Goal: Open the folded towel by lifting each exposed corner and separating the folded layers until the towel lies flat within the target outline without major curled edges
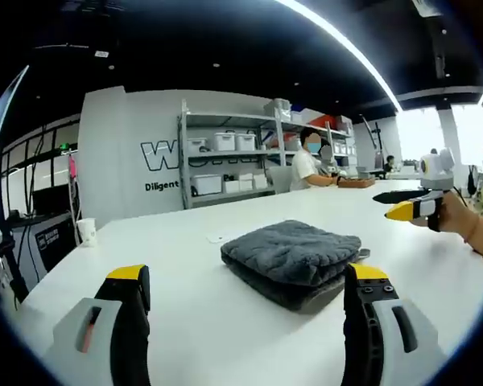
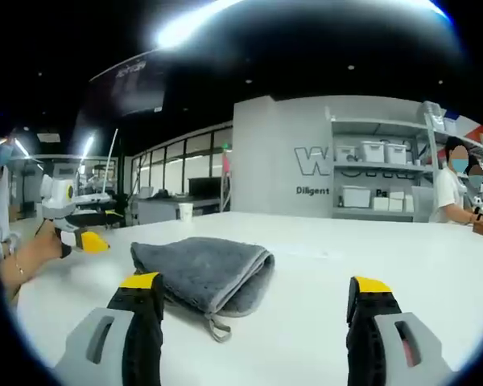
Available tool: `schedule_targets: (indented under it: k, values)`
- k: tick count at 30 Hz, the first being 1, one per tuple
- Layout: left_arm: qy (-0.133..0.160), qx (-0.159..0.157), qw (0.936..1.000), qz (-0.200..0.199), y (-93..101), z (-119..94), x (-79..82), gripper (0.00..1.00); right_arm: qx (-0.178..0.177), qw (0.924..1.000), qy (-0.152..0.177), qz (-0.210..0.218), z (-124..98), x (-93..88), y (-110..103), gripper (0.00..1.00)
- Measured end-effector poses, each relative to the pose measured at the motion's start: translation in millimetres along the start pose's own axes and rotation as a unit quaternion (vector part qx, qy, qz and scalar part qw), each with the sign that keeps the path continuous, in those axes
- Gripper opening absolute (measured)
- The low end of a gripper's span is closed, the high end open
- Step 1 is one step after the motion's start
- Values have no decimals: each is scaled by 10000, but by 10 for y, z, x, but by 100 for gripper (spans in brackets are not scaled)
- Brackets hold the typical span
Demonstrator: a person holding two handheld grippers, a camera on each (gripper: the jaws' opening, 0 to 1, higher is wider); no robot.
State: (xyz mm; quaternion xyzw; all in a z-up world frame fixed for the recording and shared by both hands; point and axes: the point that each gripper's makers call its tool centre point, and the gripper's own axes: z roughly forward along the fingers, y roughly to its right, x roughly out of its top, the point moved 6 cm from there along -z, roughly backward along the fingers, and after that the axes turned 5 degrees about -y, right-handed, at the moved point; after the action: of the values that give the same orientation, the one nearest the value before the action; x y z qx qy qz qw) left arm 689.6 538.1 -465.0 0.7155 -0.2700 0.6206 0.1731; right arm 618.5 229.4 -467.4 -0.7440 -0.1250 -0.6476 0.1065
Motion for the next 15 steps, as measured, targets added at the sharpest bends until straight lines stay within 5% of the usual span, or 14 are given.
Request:
schedule_targets:
  k: [15]
  values:
    - [-193, -40, 9996, 194, -81, -22, -53, 100, 35, 10000, -73, 51, 165, 10, 103, 93]
